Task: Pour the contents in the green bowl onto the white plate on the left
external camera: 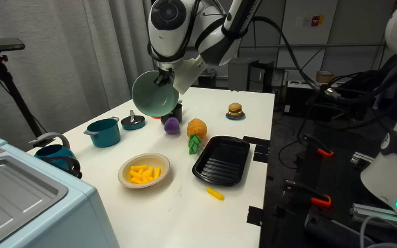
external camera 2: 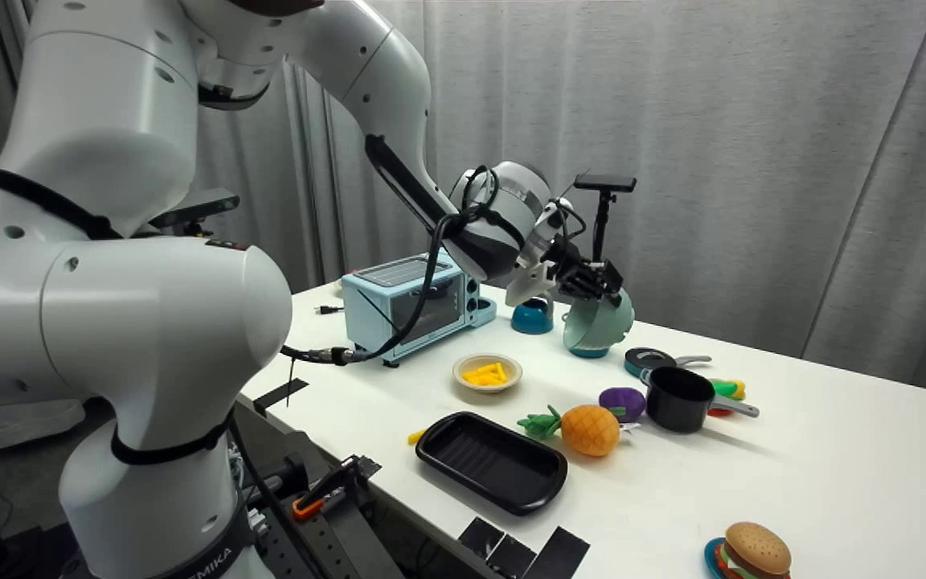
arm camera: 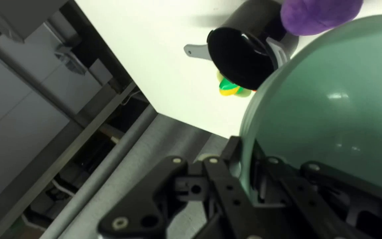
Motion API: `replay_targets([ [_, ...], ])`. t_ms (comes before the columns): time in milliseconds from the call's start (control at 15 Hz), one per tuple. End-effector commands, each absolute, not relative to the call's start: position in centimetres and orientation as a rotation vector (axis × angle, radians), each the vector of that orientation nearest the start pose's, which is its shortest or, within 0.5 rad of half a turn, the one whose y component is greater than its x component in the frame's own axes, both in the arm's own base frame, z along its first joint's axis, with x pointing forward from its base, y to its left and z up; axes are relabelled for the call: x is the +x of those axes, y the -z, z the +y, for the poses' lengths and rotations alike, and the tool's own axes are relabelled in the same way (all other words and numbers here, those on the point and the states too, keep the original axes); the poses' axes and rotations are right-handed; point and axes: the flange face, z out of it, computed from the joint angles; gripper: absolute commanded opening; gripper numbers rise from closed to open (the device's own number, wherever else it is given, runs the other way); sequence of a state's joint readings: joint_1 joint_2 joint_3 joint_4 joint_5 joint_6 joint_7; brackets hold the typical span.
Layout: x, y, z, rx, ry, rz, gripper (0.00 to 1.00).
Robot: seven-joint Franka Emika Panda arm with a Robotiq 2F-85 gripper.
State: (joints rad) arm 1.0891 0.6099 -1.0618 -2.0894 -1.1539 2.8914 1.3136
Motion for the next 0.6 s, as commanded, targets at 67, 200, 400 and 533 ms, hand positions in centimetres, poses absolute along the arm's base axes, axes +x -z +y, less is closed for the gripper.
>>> replay_targets([
  [67,61.8,-27.4,10.4,2.55,-0.874,-0.074,0.02],
  [200,62.7,-27.3,10.9,2.635,-0.849,-0.122,0.02],
  [400,63.7,-27.5,11.3,2.761,-0.786,-0.182,0.02],
  [533,64.3,-26.9,11.0,2.833,-0.712,-0.221,0.02],
])
